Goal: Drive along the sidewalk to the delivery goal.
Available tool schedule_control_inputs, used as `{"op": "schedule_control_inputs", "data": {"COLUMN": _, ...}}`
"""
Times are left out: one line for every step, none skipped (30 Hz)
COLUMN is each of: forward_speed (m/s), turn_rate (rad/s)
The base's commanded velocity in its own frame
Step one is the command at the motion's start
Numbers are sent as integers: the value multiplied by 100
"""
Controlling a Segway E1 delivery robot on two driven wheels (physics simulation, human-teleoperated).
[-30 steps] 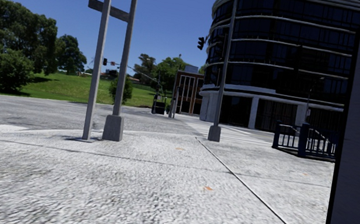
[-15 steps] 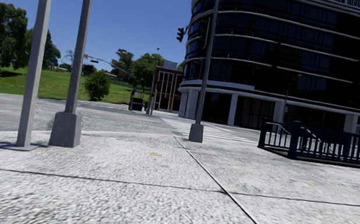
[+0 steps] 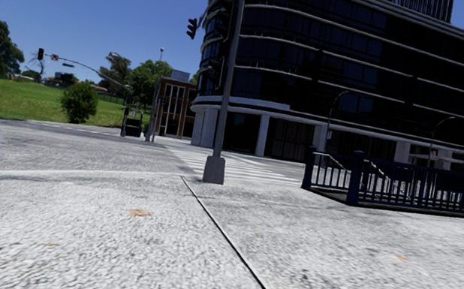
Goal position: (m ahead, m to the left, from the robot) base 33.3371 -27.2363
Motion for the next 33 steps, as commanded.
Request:
{"op": "schedule_control_inputs", "data": {"forward_speed": 200, "turn_rate": -44}}
{"op": "schedule_control_inputs", "data": {"forward_speed": 200, "turn_rate": -44}}
{"op": "schedule_control_inputs", "data": {"forward_speed": 200, "turn_rate": -44}}
{"op": "schedule_control_inputs", "data": {"forward_speed": 200, "turn_rate": -44}}
{"op": "schedule_control_inputs", "data": {"forward_speed": 200, "turn_rate": -38}}
{"op": "schedule_control_inputs", "data": {"forward_speed": 200, "turn_rate": 0}}
{"op": "schedule_control_inputs", "data": {"forward_speed": 200, "turn_rate": 0}}
{"op": "schedule_control_inputs", "data": {"forward_speed": 200, "turn_rate": 0}}
{"op": "schedule_control_inputs", "data": {"forward_speed": 200, "turn_rate": 0}}
{"op": "schedule_control_inputs", "data": {"forward_speed": 200, "turn_rate": 0}}
{"op": "schedule_control_inputs", "data": {"forward_speed": 200, "turn_rate": 0}}
{"op": "schedule_control_inputs", "data": {"forward_speed": 200, "turn_rate": 0}}
{"op": "schedule_control_inputs", "data": {"forward_speed": 200, "turn_rate": -1}}
{"op": "schedule_control_inputs", "data": {"forward_speed": 200, "turn_rate": -7}}
{"op": "schedule_control_inputs", "data": {"forward_speed": 200, "turn_rate": -7}}
{"op": "schedule_control_inputs", "data": {"forward_speed": 200, "turn_rate": -16}}
{"op": "schedule_control_inputs", "data": {"forward_speed": 200, "turn_rate": -23}}
{"op": "schedule_control_inputs", "data": {"forward_speed": 200, "turn_rate": -27}}
{"op": "schedule_control_inputs", "data": {"forward_speed": 200, "turn_rate": -27}}
{"op": "schedule_control_inputs", "data": {"forward_speed": 200, "turn_rate": -27}}
{"op": "schedule_control_inputs", "data": {"forward_speed": 200, "turn_rate": -28}}
{"op": "schedule_control_inputs", "data": {"forward_speed": 200, "turn_rate": -29}}
{"op": "schedule_control_inputs", "data": {"forward_speed": 200, "turn_rate": -29}}
{"op": "schedule_control_inputs", "data": {"forward_speed": 200, "turn_rate": -32}}
{"op": "schedule_control_inputs", "data": {"forward_speed": 200, "turn_rate": -38}}
{"op": "schedule_control_inputs", "data": {"forward_speed": 200, "turn_rate": -40}}
{"op": "schedule_control_inputs", "data": {"forward_speed": 200, "turn_rate": -40}}
{"op": "schedule_control_inputs", "data": {"forward_speed": 200, "turn_rate": -41}}
{"op": "schedule_control_inputs", "data": {"forward_speed": 200, "turn_rate": -41}}
{"op": "schedule_control_inputs", "data": {"forward_speed": 200, "turn_rate": -41}}
{"op": "schedule_control_inputs", "data": {"forward_speed": 200, "turn_rate": -41}}
{"op": "schedule_control_inputs", "data": {"forward_speed": 200, "turn_rate": -41}}
{"op": "schedule_control_inputs", "data": {"forward_speed": 200, "turn_rate": -41}}
